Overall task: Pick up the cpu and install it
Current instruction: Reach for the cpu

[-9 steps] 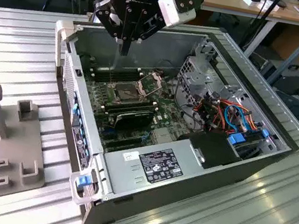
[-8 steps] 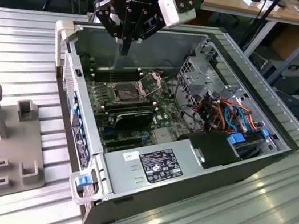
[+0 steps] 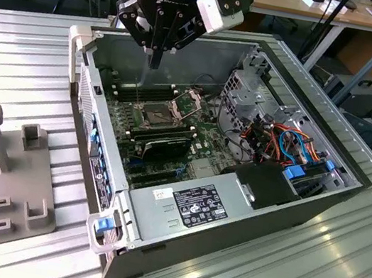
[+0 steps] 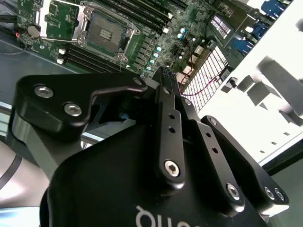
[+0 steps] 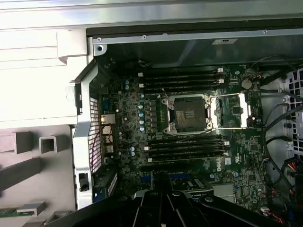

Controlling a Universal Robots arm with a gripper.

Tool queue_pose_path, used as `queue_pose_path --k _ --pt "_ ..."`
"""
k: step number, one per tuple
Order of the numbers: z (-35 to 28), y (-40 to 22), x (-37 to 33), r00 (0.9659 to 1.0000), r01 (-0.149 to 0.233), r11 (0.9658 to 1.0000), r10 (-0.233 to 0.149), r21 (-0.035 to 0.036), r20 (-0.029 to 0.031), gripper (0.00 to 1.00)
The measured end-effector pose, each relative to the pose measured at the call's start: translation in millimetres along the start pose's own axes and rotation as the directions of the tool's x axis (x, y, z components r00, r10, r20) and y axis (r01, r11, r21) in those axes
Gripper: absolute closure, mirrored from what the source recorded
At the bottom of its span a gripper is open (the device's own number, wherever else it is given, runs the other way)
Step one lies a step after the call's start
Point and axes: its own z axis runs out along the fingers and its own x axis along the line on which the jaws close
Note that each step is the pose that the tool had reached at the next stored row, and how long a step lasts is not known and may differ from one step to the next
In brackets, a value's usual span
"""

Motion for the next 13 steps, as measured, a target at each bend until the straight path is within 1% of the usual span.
queue_pose_path --k 4,13 --pt "0.0 -0.2 1.9 1.0000 0.000 1.0000 0.000 -0.0001 0.0001 0.89" --pt "-0.2 -1.0 12.6 1.0000 0.000 1.0000 0.000 0.0000 0.0001 0.89"
